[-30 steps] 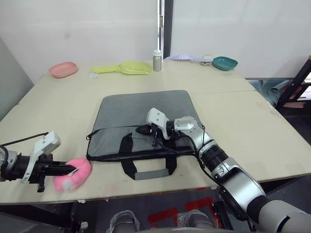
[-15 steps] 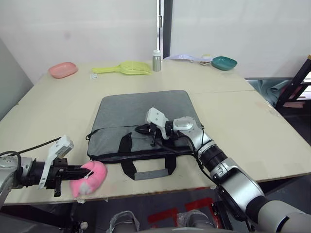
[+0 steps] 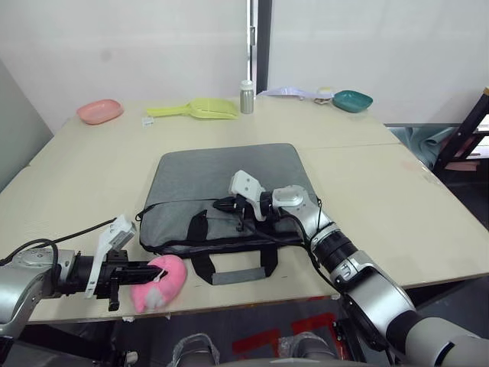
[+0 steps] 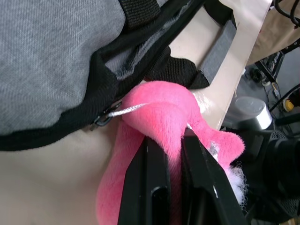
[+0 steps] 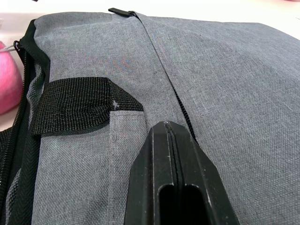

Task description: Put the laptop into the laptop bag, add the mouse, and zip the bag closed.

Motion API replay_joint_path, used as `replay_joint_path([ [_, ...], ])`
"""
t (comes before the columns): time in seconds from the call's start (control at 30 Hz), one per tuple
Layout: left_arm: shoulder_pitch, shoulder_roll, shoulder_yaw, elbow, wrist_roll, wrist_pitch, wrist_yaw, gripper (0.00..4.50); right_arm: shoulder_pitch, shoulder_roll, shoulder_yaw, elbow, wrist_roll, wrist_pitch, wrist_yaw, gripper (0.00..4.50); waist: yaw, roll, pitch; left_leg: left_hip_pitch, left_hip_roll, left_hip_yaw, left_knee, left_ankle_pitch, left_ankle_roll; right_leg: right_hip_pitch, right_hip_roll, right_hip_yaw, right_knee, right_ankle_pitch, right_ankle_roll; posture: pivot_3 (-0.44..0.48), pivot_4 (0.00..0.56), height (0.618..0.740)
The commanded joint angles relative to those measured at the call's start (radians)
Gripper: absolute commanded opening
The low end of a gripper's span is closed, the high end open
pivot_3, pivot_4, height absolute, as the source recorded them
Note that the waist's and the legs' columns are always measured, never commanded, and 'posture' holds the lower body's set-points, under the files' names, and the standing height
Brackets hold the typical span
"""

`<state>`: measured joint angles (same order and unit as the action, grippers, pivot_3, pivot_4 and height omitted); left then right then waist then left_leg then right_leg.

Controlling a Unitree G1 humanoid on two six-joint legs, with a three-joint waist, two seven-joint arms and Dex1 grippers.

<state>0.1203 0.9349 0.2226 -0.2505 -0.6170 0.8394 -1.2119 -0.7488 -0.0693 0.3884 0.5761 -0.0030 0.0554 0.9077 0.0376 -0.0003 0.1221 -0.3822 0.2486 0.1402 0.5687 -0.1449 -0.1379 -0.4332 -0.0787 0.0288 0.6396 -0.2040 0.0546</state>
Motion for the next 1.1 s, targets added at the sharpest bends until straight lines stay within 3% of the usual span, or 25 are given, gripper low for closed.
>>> replay_joint_path([
  [0.03, 0.005, -0.032, -0.052, -0.080, -0.048, 0.039, 0.025, 0.04, 0.032, 0.002, 0.020, 0.054, -0.041, 0.029, -0.023, 0.00, -0.001, 0.000, -0.001, 0.000, 0.000, 0.000, 0.000, 0.000, 0.000, 0.000, 0.000, 0.000, 0.000, 0.000, 0.000, 0.000, 0.150, 0.740],
  [0.3, -0.006, -0.075, -0.097, -0.116, -0.063, 0.062, 0.065, 0.04, 0.030, 0.009, 0.018, 0.064, -0.043, 0.029, -0.024, 0.00, 0.000, 0.000, -0.008, 0.000, 0.000, 0.002, -0.006, 0.000, 0.000, 0.000, 0.000, 0.000, -0.006, 0.000, 0.000, 0.000, 0.150, 0.740],
  [0.7, -0.018, -0.029, -0.049, 0.019, -0.011, -0.013, 0.071, 0.04, 0.022, 0.008, 0.010, 0.056, -0.033, 0.035, -0.019, 0.00, 0.000, -0.002, -0.011, 0.000, 0.000, 0.002, -0.008, 0.000, 0.000, 0.001, 0.001, 0.000, -0.010, 0.000, 0.000, 0.000, 0.150, 0.740],
  [0.97, -0.020, 0.006, -0.043, 0.079, -0.002, -0.066, 0.061, 0.04, 0.034, 0.034, -0.096, -0.126, 0.111, 0.170, 0.004, 0.00, -0.001, -0.003, -0.010, 0.000, 0.001, 0.002, -0.012, 0.000, -0.002, -0.002, 0.003, 0.000, -0.011, 0.000, 0.000, 0.000, 0.150, 0.740],
  [1.1, -0.022, 0.012, -0.038, 0.097, 0.005, -0.083, 0.067, 0.00, 0.052, -0.041, -0.175, -0.349, 0.220, 0.359, 0.030, 1.14, 0.004, -0.001, -0.006, -0.001, 0.001, 0.001, -0.012, 0.001, -0.003, -0.002, 0.004, -0.001, -0.014, 0.000, 0.000, 0.000, 0.150, 0.740],
])
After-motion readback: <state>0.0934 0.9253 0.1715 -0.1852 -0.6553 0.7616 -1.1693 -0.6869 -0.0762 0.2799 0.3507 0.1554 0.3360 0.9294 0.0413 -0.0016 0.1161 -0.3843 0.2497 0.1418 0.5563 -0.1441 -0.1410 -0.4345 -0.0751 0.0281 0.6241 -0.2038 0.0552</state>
